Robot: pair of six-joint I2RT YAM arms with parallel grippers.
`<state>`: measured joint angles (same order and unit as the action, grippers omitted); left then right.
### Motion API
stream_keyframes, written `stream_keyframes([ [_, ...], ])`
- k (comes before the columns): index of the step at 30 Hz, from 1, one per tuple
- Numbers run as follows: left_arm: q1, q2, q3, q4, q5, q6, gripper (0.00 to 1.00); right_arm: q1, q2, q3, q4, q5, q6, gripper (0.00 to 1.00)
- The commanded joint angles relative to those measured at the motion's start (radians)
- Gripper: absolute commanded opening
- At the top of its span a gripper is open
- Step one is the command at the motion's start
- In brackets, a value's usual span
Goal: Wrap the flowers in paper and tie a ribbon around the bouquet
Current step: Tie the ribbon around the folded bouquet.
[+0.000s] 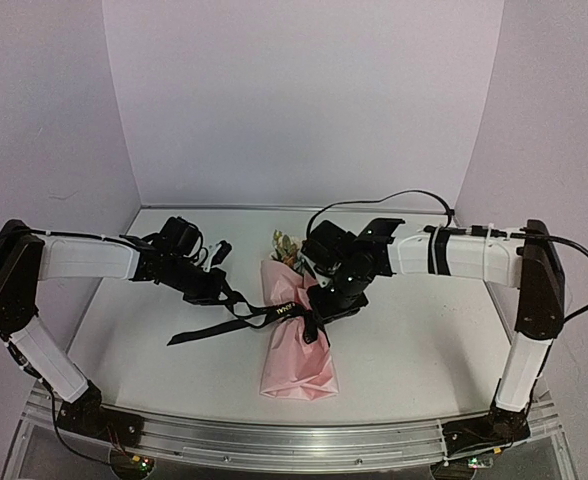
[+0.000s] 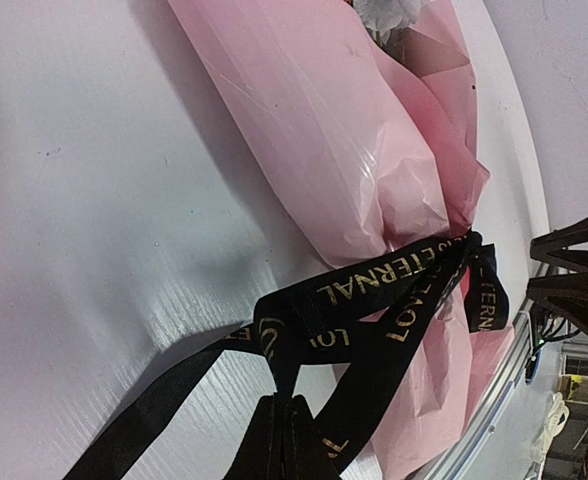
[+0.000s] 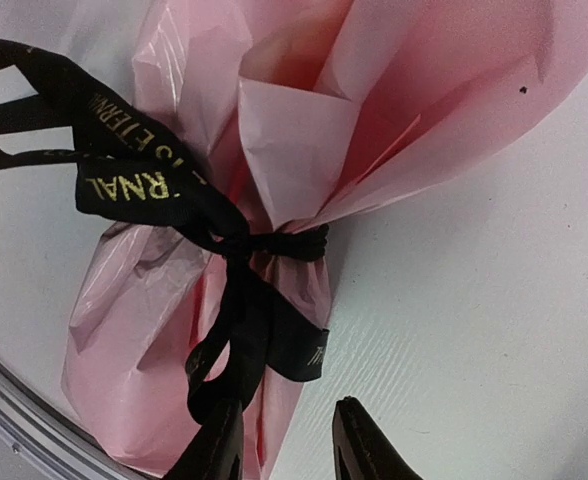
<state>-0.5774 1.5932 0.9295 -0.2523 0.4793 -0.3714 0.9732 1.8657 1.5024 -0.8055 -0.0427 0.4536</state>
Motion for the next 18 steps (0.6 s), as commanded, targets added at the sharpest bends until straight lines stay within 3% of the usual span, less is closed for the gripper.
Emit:
stream_keyframes([
  [1, -0.004, 0.006, 0.050, 0.011, 0.009, 0.007, 0.00, -0.008, 0.027, 0.052, -0.011, -0.061, 0.072, 0.31],
  [18, -0.004, 0.009, 0.047, 0.010, 0.009, 0.009, 0.00, -0.020, 0.093, 0.080, -0.003, -0.098, 0.111, 0.25],
])
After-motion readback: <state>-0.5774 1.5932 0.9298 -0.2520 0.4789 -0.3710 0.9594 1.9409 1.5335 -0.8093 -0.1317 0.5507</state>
